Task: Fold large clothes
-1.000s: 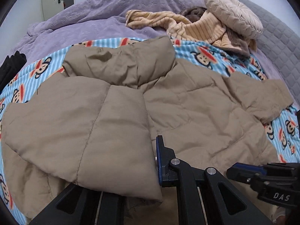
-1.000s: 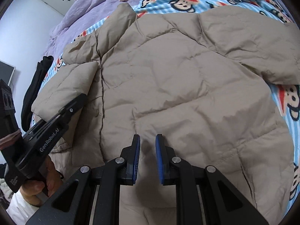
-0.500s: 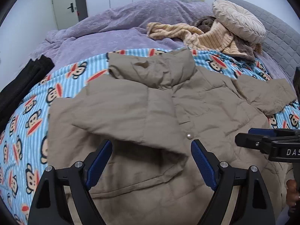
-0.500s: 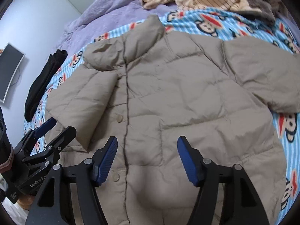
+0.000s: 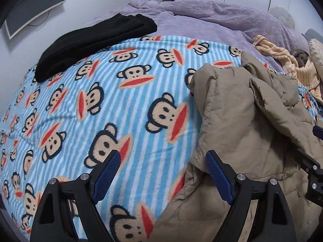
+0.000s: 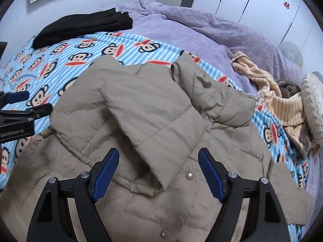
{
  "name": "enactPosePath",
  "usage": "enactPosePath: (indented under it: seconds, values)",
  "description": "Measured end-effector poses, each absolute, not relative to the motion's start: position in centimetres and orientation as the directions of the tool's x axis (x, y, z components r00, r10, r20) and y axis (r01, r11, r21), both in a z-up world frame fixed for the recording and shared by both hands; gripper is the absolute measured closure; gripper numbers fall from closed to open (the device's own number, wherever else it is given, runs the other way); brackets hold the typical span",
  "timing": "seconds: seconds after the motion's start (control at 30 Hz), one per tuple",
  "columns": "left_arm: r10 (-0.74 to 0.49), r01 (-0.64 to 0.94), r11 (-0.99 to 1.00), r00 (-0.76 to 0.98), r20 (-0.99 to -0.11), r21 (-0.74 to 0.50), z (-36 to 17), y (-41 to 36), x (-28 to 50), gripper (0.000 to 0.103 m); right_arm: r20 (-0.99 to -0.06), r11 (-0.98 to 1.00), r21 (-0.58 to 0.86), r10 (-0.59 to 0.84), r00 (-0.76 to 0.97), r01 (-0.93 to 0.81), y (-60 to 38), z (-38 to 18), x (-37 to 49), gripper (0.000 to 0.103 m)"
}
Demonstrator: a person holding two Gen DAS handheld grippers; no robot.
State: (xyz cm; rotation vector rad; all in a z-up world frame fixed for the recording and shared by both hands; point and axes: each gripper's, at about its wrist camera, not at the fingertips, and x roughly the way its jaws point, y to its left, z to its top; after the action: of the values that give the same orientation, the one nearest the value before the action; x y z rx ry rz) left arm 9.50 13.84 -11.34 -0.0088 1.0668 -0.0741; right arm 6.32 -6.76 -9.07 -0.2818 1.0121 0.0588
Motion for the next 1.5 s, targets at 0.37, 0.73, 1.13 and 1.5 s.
enactPosePath:
  seconds: [0.37,0.73,1.13,1.5]
  values:
    - [-0.436,0.073,0.897,0.309,-0.845,-0.436,-13.9,12.3,19.4,0.016,-0.865,0.934,0.176,-0.004,0.501,0.311,-20.7,-10.0,9.4,0.020]
    - [-0.304,0.121,0.953,0.361,-0.882,-0.279,-14.7,11.5,19.7,0.076,-0.839,0.663,0.526,0.298,0.456,0.533,-27.7,-18.4,5.4,0.090]
    - [0.010,-0.008,1.000,0.496,-0.868,0.007,-12.9,14.6,19.5,0.033,-0.887,0.753,0.422,0.228,0.402,0.505,-26.3,-16.9,5.8,0.064]
    - [-0.037,0.084,0.996,0.431,-0.902,0.000,-14.0,11.7,13.1,0.032,-0.861,0.858,0.305,0.063,0.505,0.413,-27.5,-12.1,5.7,0.066]
